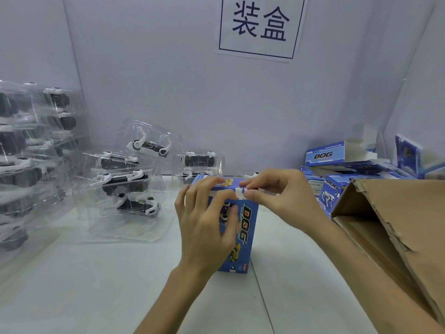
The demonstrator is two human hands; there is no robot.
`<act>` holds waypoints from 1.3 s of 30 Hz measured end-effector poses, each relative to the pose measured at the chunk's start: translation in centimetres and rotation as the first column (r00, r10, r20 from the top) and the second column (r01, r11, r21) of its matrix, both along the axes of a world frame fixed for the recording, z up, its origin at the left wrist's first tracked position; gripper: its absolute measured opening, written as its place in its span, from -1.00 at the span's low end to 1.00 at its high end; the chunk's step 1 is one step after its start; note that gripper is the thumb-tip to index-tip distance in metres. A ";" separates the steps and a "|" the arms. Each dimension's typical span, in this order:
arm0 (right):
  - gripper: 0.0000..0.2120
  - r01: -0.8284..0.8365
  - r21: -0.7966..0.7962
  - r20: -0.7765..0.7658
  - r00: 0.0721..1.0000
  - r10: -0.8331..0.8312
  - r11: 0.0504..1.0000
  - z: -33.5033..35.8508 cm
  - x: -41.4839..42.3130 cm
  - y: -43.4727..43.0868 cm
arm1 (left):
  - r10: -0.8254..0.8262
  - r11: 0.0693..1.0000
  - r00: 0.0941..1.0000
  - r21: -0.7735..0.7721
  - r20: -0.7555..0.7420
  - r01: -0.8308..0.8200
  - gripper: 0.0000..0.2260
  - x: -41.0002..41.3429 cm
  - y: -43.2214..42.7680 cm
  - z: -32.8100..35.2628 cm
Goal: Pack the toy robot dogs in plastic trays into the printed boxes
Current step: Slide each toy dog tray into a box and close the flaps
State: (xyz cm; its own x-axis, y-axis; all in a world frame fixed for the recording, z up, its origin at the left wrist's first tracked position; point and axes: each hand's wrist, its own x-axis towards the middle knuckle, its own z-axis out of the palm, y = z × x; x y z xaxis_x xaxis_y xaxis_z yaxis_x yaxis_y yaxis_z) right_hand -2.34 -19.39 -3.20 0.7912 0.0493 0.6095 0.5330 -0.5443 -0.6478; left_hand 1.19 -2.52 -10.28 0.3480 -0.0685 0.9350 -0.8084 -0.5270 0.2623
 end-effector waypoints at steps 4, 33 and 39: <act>-0.96 0.008 -0.009 0.041 0.999 -0.008 1.000 -0.6 0.1 0.1 | -0.047 0.998 0.999 0.035 -0.004 0.048 -0.83 -0.3 -0.3 0.2; -0.87 -0.042 0.083 -0.012 0.999 0.044 0.996 -2.8 -0.5 -0.1 | -0.039 0.999 0.998 -0.027 -0.045 0.038 -0.93 2.0 3.4 1.7; -0.94 -0.085 0.042 -0.077 0.993 0.088 0.996 -2.1 -0.5 -0.5 | -0.012 0.999 0.999 -0.054 -0.050 0.010 -0.83 1.5 2.6 1.4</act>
